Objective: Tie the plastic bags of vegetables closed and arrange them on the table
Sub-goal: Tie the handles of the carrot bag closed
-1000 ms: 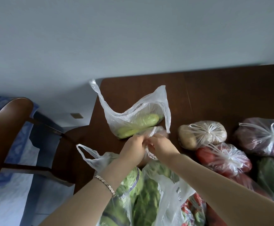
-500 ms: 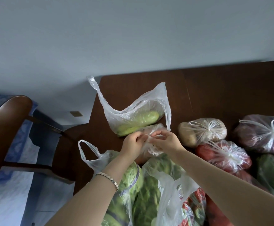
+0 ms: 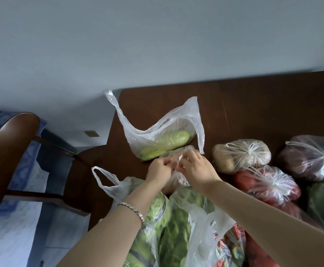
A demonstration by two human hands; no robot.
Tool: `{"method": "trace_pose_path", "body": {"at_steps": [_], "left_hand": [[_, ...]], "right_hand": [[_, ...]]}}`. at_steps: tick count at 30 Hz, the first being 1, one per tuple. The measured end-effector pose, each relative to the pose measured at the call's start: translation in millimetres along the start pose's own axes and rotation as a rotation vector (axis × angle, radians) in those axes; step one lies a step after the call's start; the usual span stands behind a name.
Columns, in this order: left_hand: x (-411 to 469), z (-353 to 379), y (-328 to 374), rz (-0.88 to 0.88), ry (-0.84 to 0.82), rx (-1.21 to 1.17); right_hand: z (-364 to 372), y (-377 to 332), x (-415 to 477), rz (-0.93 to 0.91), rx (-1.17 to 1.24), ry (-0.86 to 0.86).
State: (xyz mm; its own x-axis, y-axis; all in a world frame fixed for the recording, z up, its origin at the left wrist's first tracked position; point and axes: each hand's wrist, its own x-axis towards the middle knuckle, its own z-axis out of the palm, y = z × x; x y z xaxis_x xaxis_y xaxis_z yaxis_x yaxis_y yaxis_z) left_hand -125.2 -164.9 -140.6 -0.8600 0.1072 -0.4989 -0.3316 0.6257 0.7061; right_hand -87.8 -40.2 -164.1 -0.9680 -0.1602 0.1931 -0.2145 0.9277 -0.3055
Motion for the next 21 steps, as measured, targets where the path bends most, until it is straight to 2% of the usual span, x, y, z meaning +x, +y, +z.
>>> {"method": "trace_pose_path", "body": {"at_steps": [4, 7, 10, 12, 16, 18, 21], "left_hand": [[4.4, 4.8, -3.6, 0.064, 0.119, 0.156], [7.3, 4.5, -8.3, 0.11, 0.152, 0.216], [8.9, 4.3, -10.2, 0.082, 0.172, 0.217], [8.6, 5.4, -10.2, 0.042, 0.176, 0.247], [1.8, -1.2, -1.1, 0.019, 0.054, 0.422], [-5.3, -11.1, 8.2, 0.078, 0.045, 0.536], [-28.3, -23.4, 24.3, 0.251, 0.12, 0.562]], "right_hand": [[-3.1, -3.2, -10.0, -0.042, -0.135, -0.009], [-4.7, -0.2, -19.5, -0.026, -0.071, -0.053], [-3.8, 0.8, -22.0, 0.02, 0.021, -0.071], [-10.4, -3.5, -18.0, 0.081, 0.096, -0.195], [-27.6, -4.7, -7.5, 0.294, 0.336, -0.602], [-49.2, -3.0, -4.7, 0.41, 0.508, -0.574], [-85.2, 6.4, -14.7, 0.295, 0.618, -0.456]]}}
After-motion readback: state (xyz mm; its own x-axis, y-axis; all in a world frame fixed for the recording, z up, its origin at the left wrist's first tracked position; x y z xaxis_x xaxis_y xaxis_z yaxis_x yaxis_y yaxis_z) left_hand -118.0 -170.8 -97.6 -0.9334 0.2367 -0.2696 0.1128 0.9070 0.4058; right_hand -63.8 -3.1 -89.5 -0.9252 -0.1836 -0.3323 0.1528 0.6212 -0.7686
